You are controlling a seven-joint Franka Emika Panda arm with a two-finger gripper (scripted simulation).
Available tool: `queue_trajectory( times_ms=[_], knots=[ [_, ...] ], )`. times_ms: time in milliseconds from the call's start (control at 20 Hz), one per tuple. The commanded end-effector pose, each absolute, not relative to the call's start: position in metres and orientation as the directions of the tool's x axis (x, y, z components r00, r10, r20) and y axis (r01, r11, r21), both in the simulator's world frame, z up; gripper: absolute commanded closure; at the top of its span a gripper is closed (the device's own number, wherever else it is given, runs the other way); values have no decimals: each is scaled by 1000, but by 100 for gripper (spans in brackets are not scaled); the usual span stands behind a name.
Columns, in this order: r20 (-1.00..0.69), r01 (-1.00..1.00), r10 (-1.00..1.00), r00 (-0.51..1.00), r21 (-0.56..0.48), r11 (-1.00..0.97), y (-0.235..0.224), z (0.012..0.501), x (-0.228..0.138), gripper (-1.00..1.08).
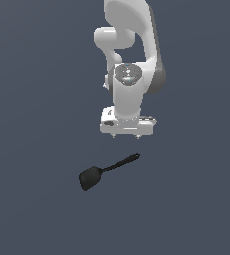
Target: Pick up the object and move it to a goal position.
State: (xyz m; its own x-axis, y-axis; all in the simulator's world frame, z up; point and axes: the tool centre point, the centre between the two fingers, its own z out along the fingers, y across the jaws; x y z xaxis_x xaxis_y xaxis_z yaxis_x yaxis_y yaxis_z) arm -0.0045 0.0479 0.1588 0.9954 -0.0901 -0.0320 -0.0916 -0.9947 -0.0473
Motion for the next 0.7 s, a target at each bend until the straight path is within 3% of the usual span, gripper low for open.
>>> queue_trajectory(
  times_ms=[0,650],
  knots=[
    [-34,-139,-137,990,-47,-989,45,155,-1,-92],
    [-40,-495,-493,869,-30,-869,21,120,29,-92]
  ],
)
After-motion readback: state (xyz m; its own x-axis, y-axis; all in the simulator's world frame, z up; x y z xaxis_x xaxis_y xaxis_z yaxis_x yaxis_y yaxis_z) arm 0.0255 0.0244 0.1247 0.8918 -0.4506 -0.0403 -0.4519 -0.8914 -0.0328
